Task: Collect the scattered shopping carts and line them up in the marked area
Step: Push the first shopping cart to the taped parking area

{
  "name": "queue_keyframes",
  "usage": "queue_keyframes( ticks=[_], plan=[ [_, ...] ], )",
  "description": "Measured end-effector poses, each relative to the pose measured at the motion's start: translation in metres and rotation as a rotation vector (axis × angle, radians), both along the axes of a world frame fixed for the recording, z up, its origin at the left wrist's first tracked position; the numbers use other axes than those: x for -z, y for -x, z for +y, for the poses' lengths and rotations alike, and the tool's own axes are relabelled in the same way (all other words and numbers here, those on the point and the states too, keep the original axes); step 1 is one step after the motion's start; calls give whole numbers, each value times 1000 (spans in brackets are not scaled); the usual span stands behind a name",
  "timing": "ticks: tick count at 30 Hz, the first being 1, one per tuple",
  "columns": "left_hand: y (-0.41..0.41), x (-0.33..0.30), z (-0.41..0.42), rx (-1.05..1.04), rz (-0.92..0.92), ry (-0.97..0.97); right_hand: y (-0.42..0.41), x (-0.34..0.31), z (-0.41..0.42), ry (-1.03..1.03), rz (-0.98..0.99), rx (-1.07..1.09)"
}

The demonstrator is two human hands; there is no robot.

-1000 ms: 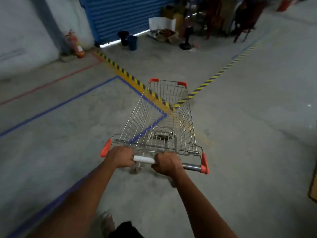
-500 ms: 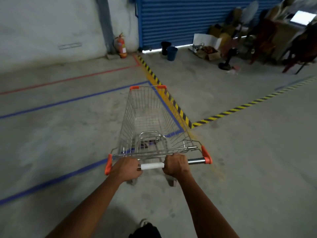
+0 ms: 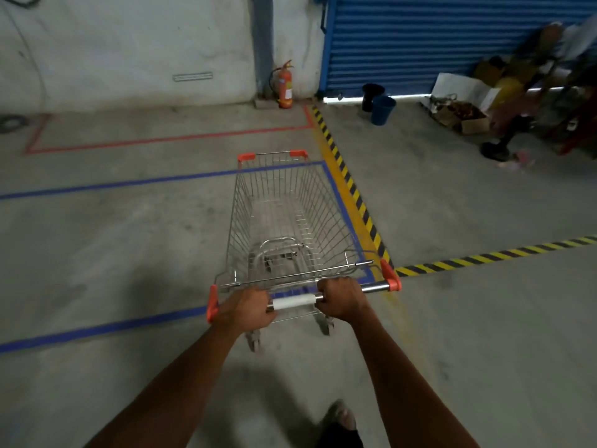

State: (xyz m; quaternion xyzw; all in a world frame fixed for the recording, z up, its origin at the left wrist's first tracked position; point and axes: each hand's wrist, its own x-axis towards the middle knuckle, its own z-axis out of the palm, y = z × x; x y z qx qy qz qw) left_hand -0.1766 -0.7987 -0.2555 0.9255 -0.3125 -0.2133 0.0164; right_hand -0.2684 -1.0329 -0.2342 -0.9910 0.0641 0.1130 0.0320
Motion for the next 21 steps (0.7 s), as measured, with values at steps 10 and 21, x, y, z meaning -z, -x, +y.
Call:
queue_keyframes(
  ticks=[10, 21],
  plan=[
    [-114, -8, -114, -232, -47, -9, -176, -8, -123, 114, -13, -296],
    [-163, -12, -178, -296, -226, -87, -270, -29, -205, 240, -105, -260]
  ],
)
